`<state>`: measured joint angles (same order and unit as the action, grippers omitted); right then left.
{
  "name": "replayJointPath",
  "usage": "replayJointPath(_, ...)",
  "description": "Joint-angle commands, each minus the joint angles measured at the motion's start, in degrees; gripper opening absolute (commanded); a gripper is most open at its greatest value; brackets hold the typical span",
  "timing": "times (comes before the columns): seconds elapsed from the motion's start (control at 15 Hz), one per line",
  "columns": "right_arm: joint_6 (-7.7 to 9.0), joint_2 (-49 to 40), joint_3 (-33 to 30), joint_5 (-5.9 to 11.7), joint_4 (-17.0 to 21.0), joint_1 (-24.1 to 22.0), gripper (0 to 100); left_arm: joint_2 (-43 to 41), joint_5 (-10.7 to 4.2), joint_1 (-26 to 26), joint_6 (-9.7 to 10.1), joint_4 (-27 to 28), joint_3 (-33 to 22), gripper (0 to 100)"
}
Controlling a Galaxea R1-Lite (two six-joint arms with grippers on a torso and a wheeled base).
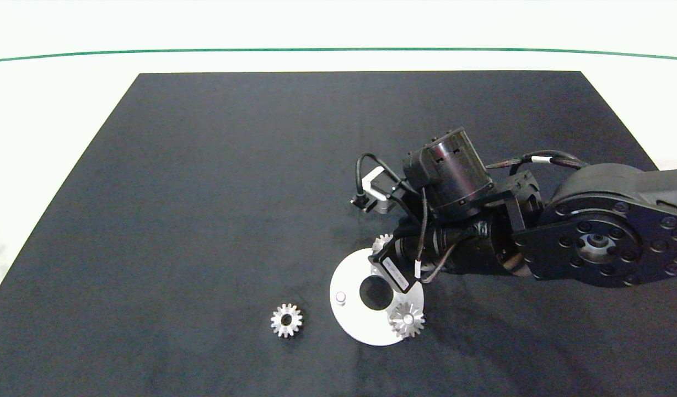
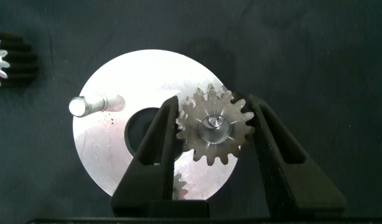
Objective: Install three planetary gears onto the carrier pins
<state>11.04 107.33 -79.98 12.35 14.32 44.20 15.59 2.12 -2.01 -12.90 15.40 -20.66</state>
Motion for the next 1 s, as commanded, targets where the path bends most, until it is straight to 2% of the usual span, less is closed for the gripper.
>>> replayJointPath(0.07, 0.12, -0.28, 0.79, 0.13, 0.27, -0.08, 10, 0.05, -0.01, -0.01, -0.02, -0.02, 0.01, 100)
replayJointPath(1.0, 0.38, -2.3, 2.11, 0.22, 0.35, -1.84, 10, 0.32, 0.08, 0.08, -0.11, -0.02, -0.17, 100)
